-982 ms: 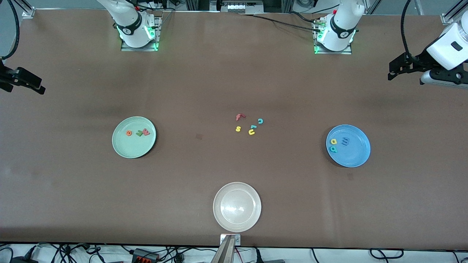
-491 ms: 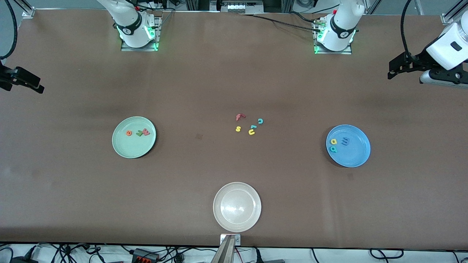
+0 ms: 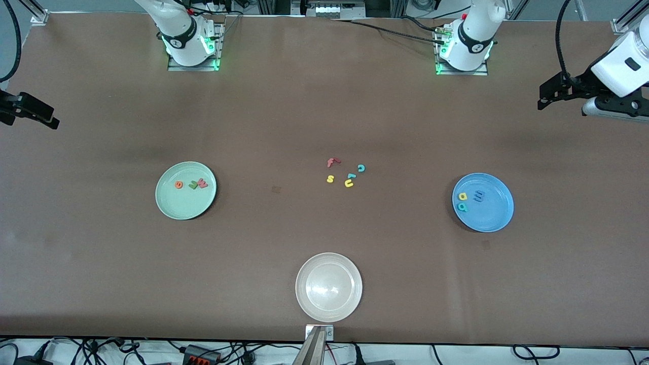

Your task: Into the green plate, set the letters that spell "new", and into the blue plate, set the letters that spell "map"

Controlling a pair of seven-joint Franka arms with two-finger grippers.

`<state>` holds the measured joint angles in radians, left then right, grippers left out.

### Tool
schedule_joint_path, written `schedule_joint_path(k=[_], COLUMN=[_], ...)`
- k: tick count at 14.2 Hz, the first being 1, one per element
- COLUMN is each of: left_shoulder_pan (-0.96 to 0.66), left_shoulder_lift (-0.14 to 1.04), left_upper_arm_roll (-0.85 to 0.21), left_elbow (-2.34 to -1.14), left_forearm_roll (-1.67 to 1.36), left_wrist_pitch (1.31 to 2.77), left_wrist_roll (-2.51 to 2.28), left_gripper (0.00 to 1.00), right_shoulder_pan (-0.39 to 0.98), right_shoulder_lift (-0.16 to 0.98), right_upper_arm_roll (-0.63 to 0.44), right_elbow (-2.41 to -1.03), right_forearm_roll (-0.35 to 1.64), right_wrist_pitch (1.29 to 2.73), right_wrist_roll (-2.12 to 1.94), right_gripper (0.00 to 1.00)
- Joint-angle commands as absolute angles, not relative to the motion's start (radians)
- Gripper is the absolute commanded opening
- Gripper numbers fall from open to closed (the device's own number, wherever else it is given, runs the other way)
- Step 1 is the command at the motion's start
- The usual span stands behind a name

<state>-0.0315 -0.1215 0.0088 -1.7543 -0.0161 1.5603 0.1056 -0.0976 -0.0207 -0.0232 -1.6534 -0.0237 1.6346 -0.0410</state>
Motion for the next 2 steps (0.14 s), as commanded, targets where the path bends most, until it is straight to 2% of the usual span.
schedule_joint_path(k=[1,2], left_shoulder_pan=[-0.046,-0.048], left_shoulder_lift=[-0.126,-0.126], left_upper_arm_roll=[0.018,0.018], left_elbow=[-1.74,-1.74], left_forearm_roll=[0.008,0.009], left_wrist_pitch=[1.542,1.54], left_wrist_roll=[0.1,0.1], left_gripper=[1.0,1.0], right_shoulder_pan=[-0.11,-0.112], right_shoulder_lift=[-0.037,-0.037], right_upper_arm_roll=[-0.015,-0.015], right_elbow=[-1.669,-1.669], right_forearm_roll=[-0.034,-0.034], right_wrist_pitch=[1.629,1.629], right_wrist_roll=[-0.044,-0.044], right_gripper=[1.0,1.0])
